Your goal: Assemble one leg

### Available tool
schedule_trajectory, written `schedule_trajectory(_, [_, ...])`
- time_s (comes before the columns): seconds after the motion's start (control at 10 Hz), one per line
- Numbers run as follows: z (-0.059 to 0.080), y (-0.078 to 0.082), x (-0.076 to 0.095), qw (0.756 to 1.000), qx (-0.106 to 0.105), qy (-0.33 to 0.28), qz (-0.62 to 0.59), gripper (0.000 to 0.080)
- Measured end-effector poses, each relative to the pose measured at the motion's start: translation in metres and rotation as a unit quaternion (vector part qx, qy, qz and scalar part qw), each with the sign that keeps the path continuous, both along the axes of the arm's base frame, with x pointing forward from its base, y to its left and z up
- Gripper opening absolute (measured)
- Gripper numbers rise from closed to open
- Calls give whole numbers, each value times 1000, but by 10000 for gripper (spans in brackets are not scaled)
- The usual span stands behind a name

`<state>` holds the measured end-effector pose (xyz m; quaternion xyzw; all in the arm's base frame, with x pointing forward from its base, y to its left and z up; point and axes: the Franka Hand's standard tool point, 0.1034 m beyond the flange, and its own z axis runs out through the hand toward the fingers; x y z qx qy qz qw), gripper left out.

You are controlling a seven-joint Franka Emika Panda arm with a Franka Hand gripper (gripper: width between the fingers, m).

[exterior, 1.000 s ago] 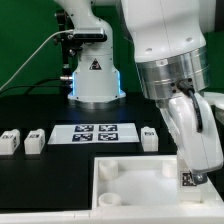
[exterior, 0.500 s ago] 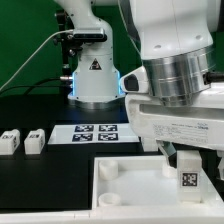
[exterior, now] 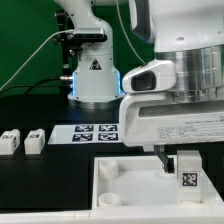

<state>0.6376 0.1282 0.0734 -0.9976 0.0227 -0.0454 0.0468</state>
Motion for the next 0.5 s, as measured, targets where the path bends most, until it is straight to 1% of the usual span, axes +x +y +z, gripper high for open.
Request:
schedule_trajectory(0.1, [0, 0, 0, 1000, 2, 1, -11, 649])
schedule_trajectory(0.3, [0, -2, 0, 1000, 2, 2, -23, 386])
schedule_trajectory(0.4, [-1, -8, 0, 999, 1, 5, -50, 307])
schedule_trajectory(0.5, [-1, -9, 0, 995, 6, 9, -100, 307])
